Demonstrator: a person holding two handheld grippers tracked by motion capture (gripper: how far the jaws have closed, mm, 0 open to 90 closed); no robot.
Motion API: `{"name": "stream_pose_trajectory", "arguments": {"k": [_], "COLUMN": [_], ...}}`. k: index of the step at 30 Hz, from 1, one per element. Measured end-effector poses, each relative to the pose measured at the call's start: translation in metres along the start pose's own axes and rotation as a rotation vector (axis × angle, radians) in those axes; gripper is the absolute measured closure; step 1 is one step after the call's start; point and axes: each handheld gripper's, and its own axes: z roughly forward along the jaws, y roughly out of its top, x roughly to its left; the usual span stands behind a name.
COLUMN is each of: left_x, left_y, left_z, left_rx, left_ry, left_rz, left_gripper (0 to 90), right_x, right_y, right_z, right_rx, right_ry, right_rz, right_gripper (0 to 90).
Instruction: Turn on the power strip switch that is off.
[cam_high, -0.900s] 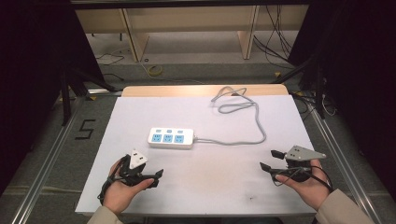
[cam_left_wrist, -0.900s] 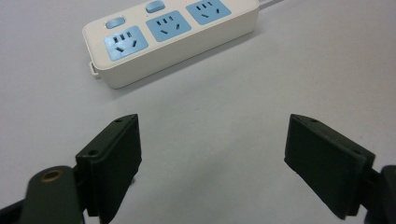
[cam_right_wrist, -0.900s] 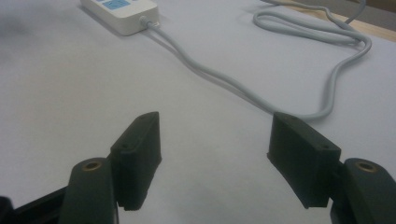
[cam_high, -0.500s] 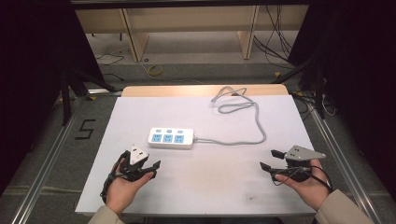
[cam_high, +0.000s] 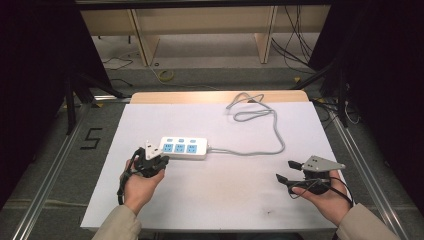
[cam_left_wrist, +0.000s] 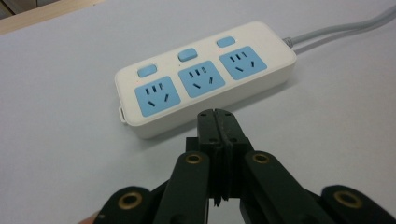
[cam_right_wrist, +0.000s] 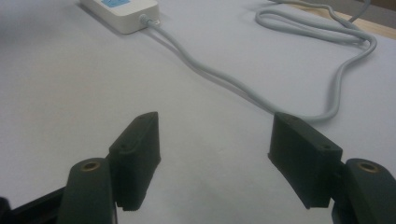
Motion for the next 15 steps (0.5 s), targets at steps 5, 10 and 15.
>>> {"name": "stream_pose_trajectory", "arguments": {"k": [5,10,15], "left_x": [0.0,0.002,0.004], "left_y": [0.009,0.014,0.019], "left_z": [0.013,0.025,0.034], "left_rx": [0.013,0.02,0.015], "left_ry": [0.009,0.008,0.003], "left_rz": [0.009,0.009,0.01], "left_gripper": [89.7,89.7,89.7], "right_x": [0.002,0.003,0.003], "right_y": [0.0,0.0,-0.001], "right_z": [0.003,0.004,0.005], "right_rx": [0.008,0.013,0.019], "right_ry": [0.005,0.008,0.007], "right_rz": [-0.005,-0.006,-0.007], "right_gripper": [34.0,34.0,33.8]}}
